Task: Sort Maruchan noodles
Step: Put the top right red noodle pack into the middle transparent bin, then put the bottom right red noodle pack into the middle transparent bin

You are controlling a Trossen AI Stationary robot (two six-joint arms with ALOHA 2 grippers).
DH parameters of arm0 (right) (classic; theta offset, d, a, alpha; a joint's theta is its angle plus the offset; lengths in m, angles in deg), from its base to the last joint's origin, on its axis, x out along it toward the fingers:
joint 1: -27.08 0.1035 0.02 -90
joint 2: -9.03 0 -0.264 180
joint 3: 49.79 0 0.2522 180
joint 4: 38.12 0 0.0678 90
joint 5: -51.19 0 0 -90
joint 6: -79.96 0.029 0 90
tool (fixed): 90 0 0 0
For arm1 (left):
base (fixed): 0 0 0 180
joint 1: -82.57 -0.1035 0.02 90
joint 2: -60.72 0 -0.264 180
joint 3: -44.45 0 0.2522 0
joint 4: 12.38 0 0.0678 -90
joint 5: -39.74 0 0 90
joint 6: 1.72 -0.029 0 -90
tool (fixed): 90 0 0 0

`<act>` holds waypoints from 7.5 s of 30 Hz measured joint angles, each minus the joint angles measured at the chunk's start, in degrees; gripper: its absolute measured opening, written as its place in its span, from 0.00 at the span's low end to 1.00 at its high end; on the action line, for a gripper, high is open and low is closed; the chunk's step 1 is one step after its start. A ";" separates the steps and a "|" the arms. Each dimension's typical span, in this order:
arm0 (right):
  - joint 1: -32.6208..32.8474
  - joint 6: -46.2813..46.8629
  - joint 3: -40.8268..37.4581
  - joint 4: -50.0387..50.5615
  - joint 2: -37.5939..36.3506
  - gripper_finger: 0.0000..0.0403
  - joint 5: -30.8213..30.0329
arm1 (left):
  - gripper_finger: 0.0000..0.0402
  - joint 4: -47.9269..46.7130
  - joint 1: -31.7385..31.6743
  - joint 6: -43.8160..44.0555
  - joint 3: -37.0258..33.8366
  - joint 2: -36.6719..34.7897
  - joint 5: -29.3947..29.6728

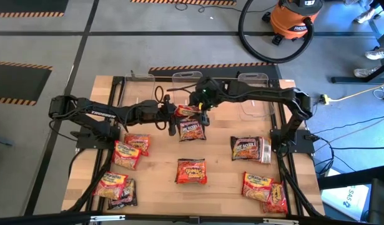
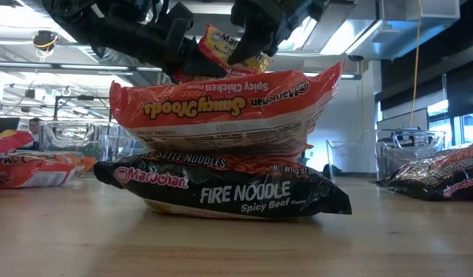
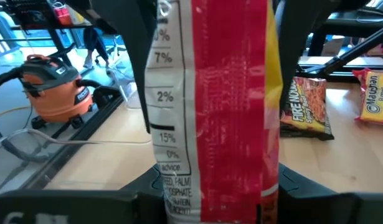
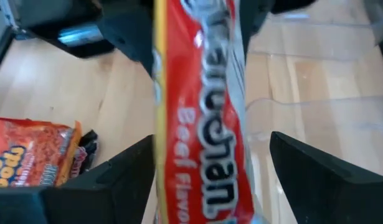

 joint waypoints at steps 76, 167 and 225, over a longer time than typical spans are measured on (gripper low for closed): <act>-20.30 -19.70 36.70 16.85 32.16 0.23 -5.60 | 0.44 -6.56 -0.15 9.45 -13.14 -16.28 -2.40; -13.42 -10.51 44.50 44.89 24.30 0.52 -3.49 | 0.44 -4.33 4.51 11.94 -13.16 -16.22 -2.60; 54.47 97.73 -48.48 5.46 -36.46 0.54 -24.26 | 0.44 -3.70 12.64 13.29 -13.16 -16.22 3.65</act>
